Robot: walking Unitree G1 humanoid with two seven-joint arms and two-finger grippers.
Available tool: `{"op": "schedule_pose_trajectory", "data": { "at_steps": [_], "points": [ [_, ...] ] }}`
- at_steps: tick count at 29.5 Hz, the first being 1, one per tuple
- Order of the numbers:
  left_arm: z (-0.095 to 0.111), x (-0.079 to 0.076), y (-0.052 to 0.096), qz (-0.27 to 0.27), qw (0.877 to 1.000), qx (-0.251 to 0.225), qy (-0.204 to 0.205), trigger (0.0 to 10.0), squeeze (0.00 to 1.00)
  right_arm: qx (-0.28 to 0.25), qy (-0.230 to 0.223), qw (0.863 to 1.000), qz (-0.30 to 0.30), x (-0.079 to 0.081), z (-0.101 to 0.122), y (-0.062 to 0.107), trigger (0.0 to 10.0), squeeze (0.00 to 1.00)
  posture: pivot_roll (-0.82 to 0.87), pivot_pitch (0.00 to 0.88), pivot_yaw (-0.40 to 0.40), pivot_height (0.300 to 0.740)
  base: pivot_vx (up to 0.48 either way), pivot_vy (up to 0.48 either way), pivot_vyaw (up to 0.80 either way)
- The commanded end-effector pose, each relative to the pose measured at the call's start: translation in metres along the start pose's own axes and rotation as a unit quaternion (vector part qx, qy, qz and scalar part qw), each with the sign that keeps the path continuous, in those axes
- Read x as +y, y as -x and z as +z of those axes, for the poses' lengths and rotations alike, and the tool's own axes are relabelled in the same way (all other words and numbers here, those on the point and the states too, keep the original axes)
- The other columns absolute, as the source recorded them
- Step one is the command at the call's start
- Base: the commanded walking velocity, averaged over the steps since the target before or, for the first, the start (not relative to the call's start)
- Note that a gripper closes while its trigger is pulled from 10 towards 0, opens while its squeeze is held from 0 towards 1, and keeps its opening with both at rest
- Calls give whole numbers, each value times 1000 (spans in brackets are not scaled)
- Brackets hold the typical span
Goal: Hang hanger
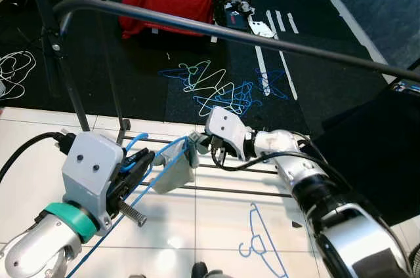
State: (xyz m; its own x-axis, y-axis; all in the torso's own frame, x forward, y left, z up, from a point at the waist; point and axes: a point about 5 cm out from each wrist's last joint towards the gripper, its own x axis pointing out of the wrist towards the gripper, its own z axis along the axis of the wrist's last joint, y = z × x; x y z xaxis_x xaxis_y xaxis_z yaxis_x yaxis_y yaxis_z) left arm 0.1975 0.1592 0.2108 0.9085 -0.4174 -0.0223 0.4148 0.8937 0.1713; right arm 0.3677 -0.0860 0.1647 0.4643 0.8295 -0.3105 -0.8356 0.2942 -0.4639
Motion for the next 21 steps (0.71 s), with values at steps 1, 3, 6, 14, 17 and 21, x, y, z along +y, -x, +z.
{"op": "schedule_pose_trajectory", "data": {
  "at_steps": [1,3,6,14,17,21],
  "points": [
    [0,-7,1,-35,999,4,17,10000,0,4,-12,1000,-5,0,-8,7,10000,0,102,140,-86,740,0,0,0],
    [2,-2,-5,-30,999,1,27,10000,0,3,-19,1000,-16,-2,-7,6,10000,0,110,134,-81,740,0,0,0],
    [2,9,-12,-2,1000,0,31,10000,0,-8,-32,999,-25,-4,-5,5,10000,0,109,133,-78,740,0,0,0],
    [2,19,-15,16,1000,1,12,10000,0,-19,-49,998,-25,-4,-6,12,10000,0,112,128,-81,740,0,0,0],
    [1,19,-14,16,1000,3,10,10000,0,-21,-54,998,-24,-2,-10,18,10000,0,96,124,-83,740,0,0,0],
    [-2,20,-15,18,1000,8,13,10000,0,-30,-63,997,-29,-1,-10,21,10000,0,84,114,-73,740,0,0,0]
  ]
}}
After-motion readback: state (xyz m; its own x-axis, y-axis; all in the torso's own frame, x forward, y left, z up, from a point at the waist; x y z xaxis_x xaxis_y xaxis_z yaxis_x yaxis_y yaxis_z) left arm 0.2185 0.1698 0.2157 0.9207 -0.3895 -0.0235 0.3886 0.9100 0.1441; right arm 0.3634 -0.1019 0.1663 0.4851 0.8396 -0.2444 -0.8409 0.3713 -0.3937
